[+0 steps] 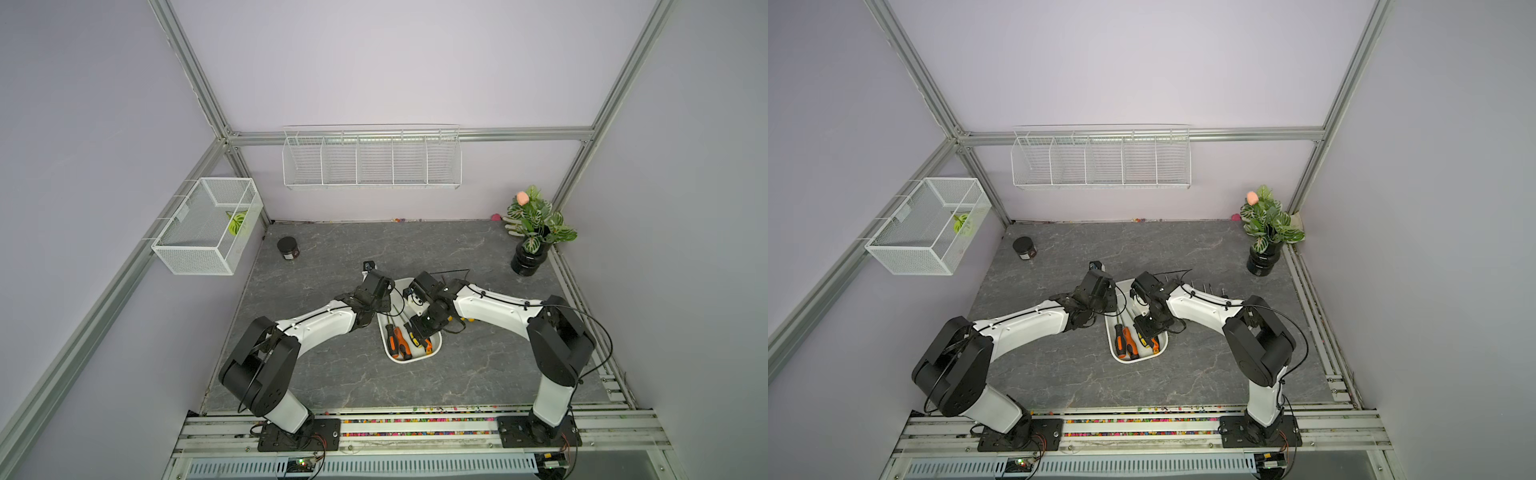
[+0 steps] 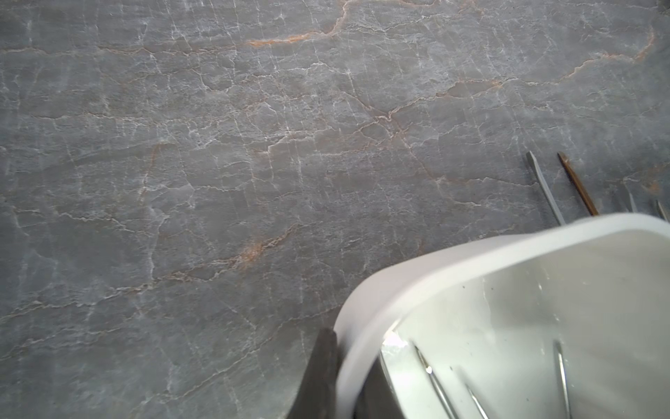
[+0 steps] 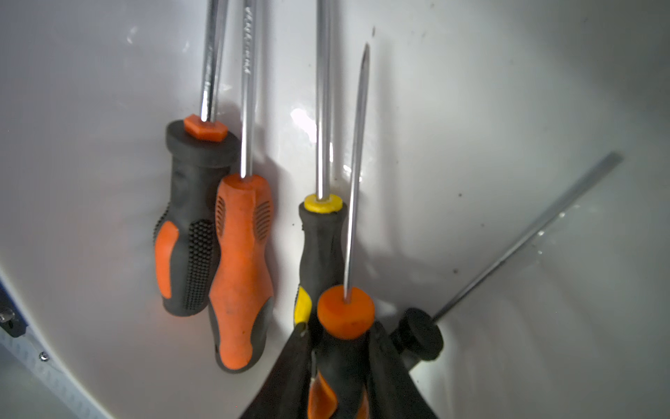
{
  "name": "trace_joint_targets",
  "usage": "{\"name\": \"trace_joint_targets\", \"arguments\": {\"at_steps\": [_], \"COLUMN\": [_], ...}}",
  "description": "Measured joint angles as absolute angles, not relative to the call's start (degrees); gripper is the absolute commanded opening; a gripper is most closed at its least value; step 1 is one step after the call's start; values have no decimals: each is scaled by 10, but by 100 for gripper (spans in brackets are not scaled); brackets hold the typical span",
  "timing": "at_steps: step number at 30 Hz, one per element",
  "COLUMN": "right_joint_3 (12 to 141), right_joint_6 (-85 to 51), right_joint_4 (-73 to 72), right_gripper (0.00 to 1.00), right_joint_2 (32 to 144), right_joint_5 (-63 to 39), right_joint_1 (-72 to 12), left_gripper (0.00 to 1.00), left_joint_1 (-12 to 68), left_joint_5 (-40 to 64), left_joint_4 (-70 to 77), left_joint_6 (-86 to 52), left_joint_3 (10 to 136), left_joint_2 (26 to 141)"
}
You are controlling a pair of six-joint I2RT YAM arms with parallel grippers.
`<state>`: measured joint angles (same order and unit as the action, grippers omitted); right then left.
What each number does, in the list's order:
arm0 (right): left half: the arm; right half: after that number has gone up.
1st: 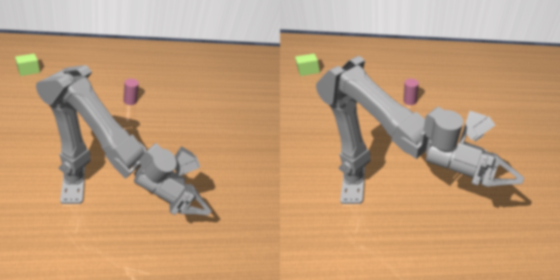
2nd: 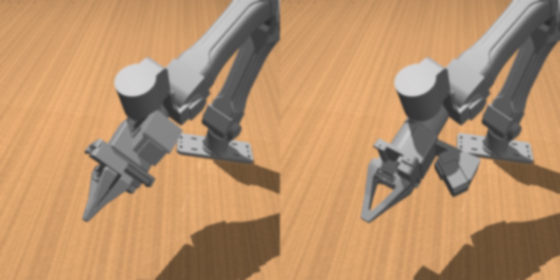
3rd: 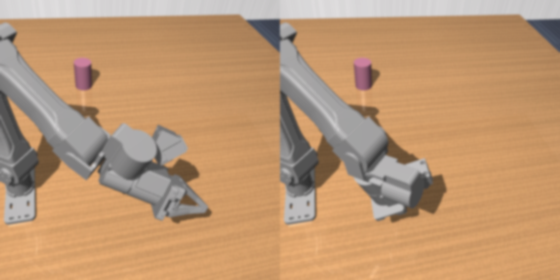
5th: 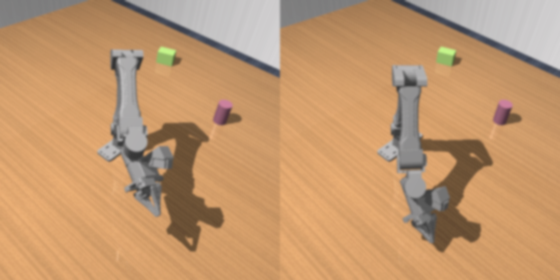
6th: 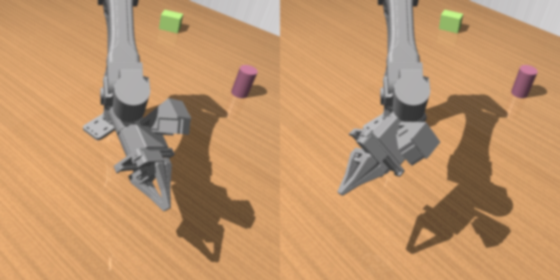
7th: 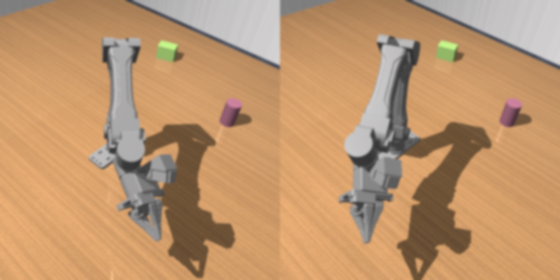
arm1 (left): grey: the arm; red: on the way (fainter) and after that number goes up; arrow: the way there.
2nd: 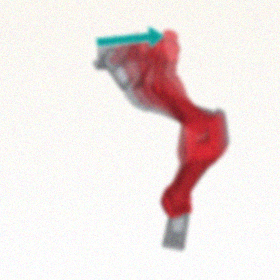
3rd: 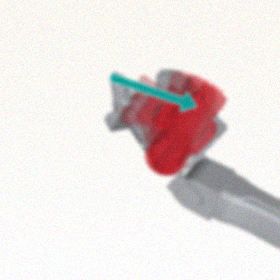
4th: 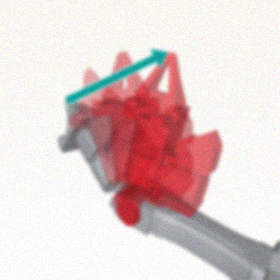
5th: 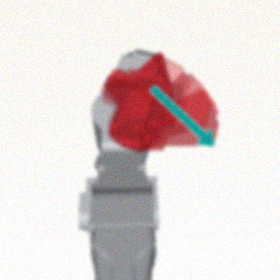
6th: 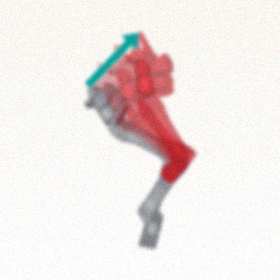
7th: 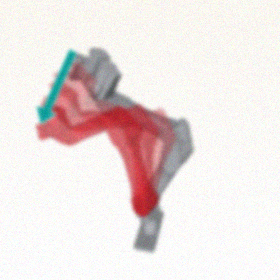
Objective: Take out the screwdriver from the storage box
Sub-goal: Pick up the screwdriver from the storage box.
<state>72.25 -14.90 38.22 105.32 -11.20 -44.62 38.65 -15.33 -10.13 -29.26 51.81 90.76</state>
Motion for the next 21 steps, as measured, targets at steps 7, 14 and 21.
{"name": "trace_joint_targets", "arguments": {"at_steps": [7,14,21], "right_joint_3": [716,715,715], "right_joint_6": [-144,-141,-142], "right_joint_4": [383,384,387], "right_gripper": [15,0,0], "right_joint_2": [1046,1037,994], "right_joint_5": [-115,-117,-117], "right_joint_1": [-439,-435,-434], "left_gripper": [0,0,0], "left_joint_1": [387,387,387], "left_joint_5": [-154,-153,-153], "left_joint_4": [-101,-101,-101], "left_joint_6": [-293,-293,-293], "left_joint_3": [518,518,518], "left_joint_2": [908,908,908]}}
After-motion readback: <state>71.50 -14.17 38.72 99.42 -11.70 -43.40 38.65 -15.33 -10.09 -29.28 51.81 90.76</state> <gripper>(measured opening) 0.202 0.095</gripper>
